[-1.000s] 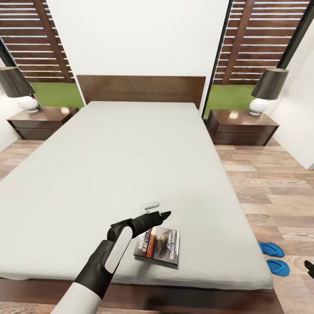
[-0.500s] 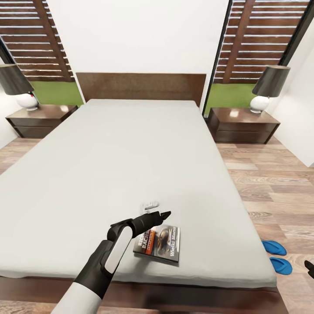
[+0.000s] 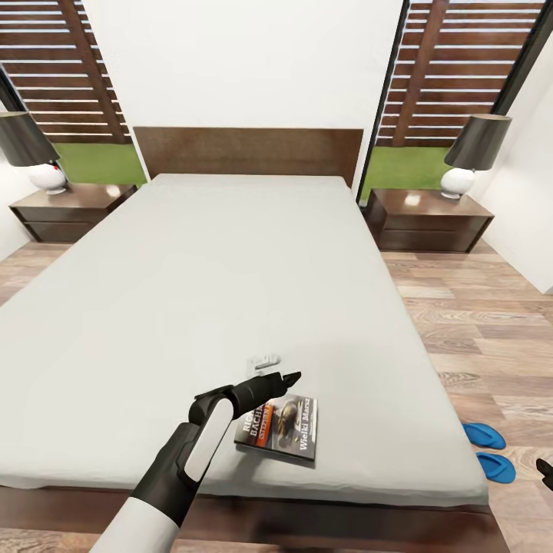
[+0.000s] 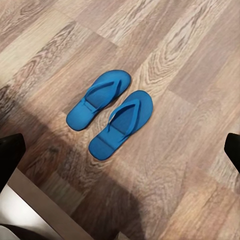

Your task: In the bedroom, move the book from the bed onto either nightstand, and place the two sandals side by side next to the bed.

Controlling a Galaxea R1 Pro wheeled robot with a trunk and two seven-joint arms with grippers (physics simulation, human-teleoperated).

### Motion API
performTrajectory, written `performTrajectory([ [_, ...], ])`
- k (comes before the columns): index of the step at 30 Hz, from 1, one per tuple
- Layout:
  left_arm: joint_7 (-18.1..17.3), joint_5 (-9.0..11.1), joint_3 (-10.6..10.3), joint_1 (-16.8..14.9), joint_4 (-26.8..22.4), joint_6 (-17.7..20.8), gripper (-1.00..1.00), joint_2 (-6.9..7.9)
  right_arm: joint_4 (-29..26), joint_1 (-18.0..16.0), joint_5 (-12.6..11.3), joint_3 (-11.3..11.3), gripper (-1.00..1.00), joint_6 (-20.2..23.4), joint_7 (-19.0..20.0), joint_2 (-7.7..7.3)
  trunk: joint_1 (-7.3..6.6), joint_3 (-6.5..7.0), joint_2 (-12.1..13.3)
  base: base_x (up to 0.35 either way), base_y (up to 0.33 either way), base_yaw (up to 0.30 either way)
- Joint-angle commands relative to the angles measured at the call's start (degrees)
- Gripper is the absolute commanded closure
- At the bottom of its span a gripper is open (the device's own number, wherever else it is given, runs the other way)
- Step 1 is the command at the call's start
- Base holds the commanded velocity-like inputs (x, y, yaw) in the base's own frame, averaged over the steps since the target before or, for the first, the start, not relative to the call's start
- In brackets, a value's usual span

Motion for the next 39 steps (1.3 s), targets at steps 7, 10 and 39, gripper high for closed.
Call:
performTrajectory([
  [7, -0.12, 0.02, 0.02, -0.02, -0.04, 0.26, -1.0, -0.02, 0.09, -0.04, -0.59, -0.13, -1.0, -0.12, 0.39, 0.0, -0.01, -0.04, -0.02, 0.06, 0.0, 0.0],
  [10, -0.14, 0.02, 0.02, -0.02, -0.06, 0.26, -1.0, -0.02, 0.09, -0.04, -0.59, -0.13, -1.0, -0.12, 0.39, 0.0, -0.01, -0.04, -0.02, 0.123, 0.0, 0.0],
  [39, -0.12, 0.02, 0.01, -0.02, -0.03, 0.26, -1.0, -0.11, 0.0, -0.04, -0.59, -0.13, -1.0, -0.15, 0.39, 1.23, 1.31, -1.12, -2.42, 0.005, 0.0, 0.0],
])
